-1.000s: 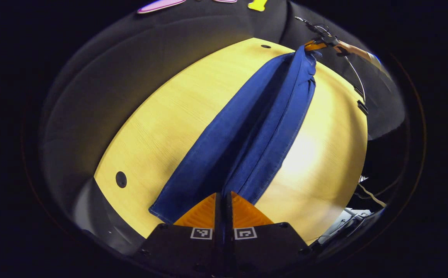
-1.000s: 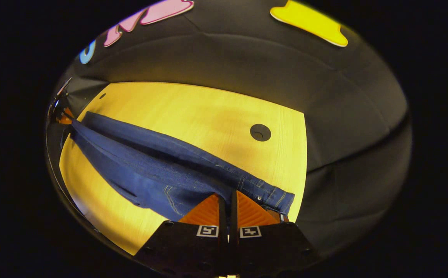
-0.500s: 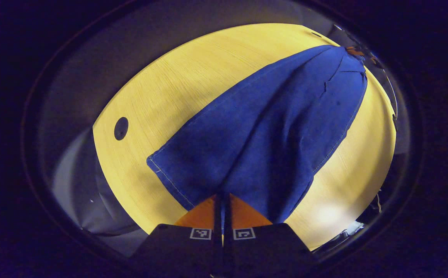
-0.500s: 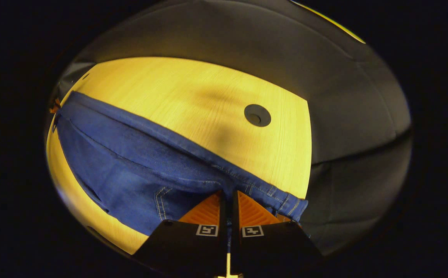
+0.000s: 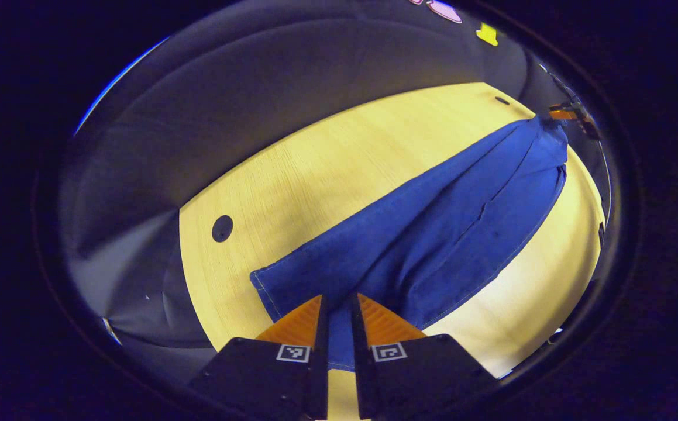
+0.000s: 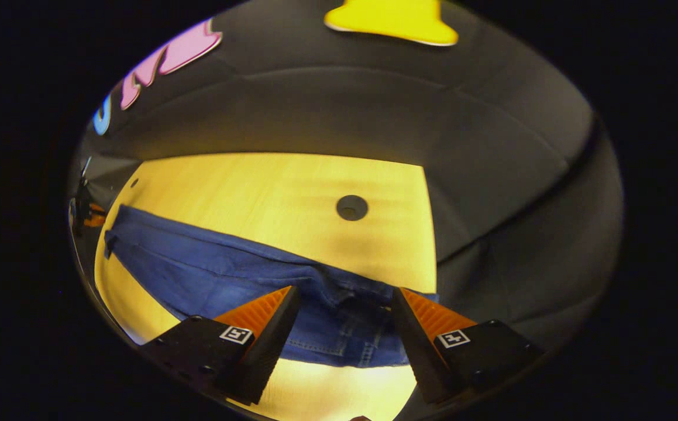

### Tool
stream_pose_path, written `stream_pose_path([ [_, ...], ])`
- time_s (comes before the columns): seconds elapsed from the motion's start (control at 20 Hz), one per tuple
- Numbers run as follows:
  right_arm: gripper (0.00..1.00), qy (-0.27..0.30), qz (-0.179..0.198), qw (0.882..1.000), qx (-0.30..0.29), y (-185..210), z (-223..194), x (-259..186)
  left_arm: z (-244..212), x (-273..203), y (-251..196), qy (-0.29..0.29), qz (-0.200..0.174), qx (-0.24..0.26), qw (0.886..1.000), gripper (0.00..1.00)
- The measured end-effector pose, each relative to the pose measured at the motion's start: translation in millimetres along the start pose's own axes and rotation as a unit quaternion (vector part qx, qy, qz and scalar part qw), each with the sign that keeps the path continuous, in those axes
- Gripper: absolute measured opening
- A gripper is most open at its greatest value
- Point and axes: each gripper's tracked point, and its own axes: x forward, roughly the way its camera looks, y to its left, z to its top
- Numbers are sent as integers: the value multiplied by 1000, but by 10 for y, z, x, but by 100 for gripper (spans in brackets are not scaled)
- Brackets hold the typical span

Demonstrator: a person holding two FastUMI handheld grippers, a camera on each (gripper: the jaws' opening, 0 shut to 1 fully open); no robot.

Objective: Grasp the waist and the cuffs of the jeans and fold them to make the two legs overlap; first hold the waist and fold one-third of the jeans toward the cuffs, then hold the cuffs and fold the remaining one-third in the same direction to finish folding.

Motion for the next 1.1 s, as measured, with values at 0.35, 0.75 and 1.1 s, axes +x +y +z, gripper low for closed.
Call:
stream_pose_path([
  [0.35, 87, 30, -48, 953, 297, -765, -572, -195, 128, -450, -572, -102, -36, -74, 991, 83],
  [0.75, 99, 77, -72, 896, 431, -766, -1055, 120, -67, -584, -1141, -119, -66, -84, 987, 85],
  [1.1, 98, 116, -141, 861, 474, -708, -1096, 392, -179, -515, -1165, -116, -64, -93, 987, 85],
])
